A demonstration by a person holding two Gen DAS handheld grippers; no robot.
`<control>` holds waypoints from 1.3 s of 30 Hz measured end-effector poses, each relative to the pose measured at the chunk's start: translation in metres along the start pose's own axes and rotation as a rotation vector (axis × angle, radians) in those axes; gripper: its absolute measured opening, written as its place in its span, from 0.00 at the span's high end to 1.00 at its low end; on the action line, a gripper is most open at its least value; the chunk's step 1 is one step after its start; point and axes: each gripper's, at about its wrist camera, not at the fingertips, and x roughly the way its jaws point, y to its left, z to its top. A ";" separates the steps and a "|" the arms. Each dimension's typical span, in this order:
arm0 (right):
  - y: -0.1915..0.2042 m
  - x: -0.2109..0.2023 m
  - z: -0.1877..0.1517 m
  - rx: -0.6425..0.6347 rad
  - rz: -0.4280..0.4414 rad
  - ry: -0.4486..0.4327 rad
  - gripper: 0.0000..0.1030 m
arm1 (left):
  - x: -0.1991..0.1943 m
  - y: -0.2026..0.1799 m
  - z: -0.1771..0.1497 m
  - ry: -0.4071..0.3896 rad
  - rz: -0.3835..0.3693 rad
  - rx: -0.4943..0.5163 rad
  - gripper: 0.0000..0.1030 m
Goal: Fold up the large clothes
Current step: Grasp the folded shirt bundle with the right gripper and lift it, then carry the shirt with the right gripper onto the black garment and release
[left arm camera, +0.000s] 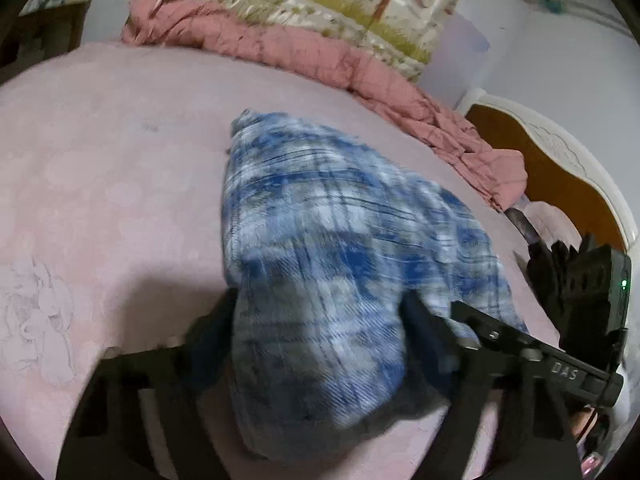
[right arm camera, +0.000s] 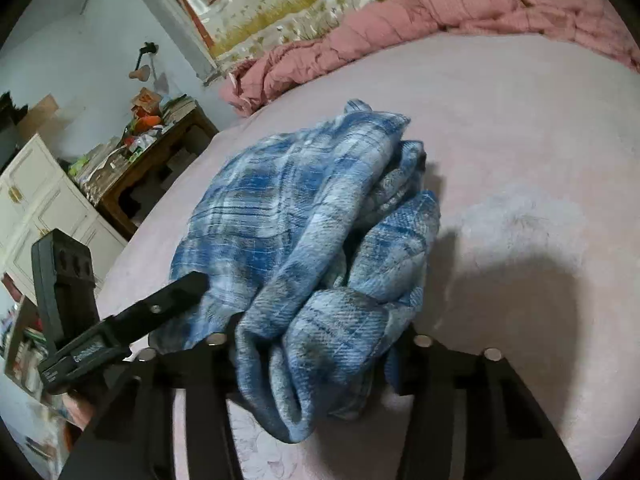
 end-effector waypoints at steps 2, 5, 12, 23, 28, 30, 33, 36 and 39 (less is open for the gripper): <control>0.006 -0.003 -0.003 -0.030 -0.016 -0.026 0.59 | -0.004 -0.008 -0.004 -0.030 0.012 0.045 0.48; 0.012 -0.009 -0.005 -0.060 -0.024 -0.061 0.61 | -0.008 -0.015 -0.007 -0.058 0.031 0.083 0.55; 0.017 -0.023 -0.010 -0.097 -0.032 -0.112 0.62 | -0.011 -0.014 -0.008 -0.078 0.031 0.091 0.59; 0.053 -0.092 -0.014 -0.248 -0.144 -0.316 0.64 | -0.057 -0.062 -0.002 -0.205 -0.009 0.213 0.70; 0.056 -0.172 0.001 -0.257 -0.200 -0.426 0.65 | -0.085 -0.132 0.018 -0.288 -0.103 0.284 0.71; 0.053 -0.212 0.009 -0.253 -0.246 -0.482 0.65 | -0.090 -0.167 0.027 -0.317 -0.155 0.317 0.71; 0.043 -0.277 0.014 -0.260 -0.363 -0.588 0.65 | -0.094 -0.229 0.038 -0.362 -0.256 0.373 0.71; 0.028 -0.333 0.011 -0.282 -0.523 -0.686 0.65 | -0.089 -0.290 0.043 -0.401 -0.389 0.400 0.71; -0.003 -0.381 0.003 -0.226 -0.646 -0.768 0.65 | -0.070 -0.351 0.040 -0.408 -0.498 0.465 0.71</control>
